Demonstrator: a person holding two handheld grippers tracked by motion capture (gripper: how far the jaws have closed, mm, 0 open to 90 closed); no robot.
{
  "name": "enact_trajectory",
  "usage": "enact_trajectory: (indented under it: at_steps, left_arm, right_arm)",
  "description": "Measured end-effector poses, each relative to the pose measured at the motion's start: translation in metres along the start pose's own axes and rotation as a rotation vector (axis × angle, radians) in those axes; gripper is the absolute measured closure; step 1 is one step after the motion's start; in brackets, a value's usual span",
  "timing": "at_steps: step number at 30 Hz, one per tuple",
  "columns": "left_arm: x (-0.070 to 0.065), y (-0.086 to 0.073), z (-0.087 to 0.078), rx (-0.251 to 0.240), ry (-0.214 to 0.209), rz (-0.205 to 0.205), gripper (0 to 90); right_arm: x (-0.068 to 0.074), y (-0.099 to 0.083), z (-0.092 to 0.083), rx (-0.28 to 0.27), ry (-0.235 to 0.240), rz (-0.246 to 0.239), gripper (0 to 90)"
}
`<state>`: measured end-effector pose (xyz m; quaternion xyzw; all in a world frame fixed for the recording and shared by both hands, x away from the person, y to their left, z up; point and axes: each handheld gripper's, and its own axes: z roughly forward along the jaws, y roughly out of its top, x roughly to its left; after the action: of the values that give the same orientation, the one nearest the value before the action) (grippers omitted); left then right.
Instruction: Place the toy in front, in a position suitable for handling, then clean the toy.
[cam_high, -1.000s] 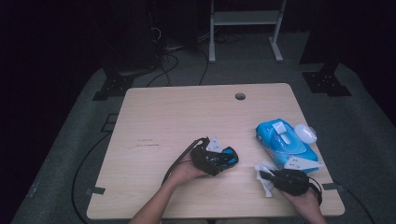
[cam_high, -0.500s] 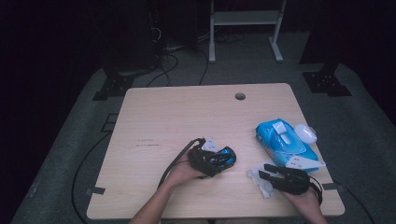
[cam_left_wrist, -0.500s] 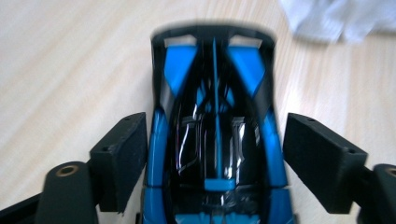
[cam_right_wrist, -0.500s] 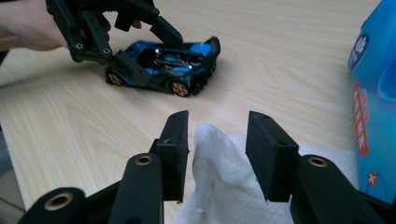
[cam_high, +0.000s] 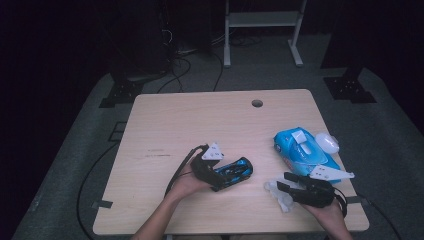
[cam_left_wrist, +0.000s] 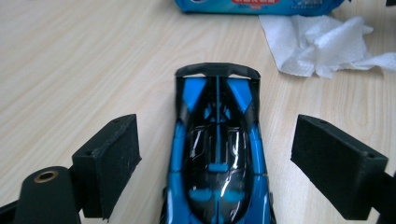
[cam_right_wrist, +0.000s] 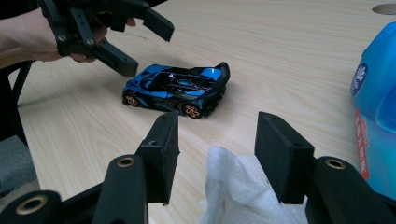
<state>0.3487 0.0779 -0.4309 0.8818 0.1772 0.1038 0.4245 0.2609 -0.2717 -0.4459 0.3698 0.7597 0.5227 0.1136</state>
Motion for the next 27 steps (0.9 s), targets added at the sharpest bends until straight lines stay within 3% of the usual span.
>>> enact_trajectory:
  at_steps: [10, 21, 27]
  left_arm:
    - [0.002, -0.011, -0.036, -0.091, 0.045, -0.047, 12.2]
    - [0.006, -0.034, -0.061, -0.1, 0.082, -0.086, 11.2]
    - [0.005, -0.047, -0.074, -0.134, 0.1, -0.121, 10.2]
  right_arm:
    - [0.0, 0.002, -0.003, -0.013, -0.001, 0.001, 43.4]
    - [0.003, 0.002, -0.003, -0.008, 0.005, -0.002, 41.1]
    - [0.003, 0.002, -0.003, -0.005, 0.004, -0.002, 40.4]
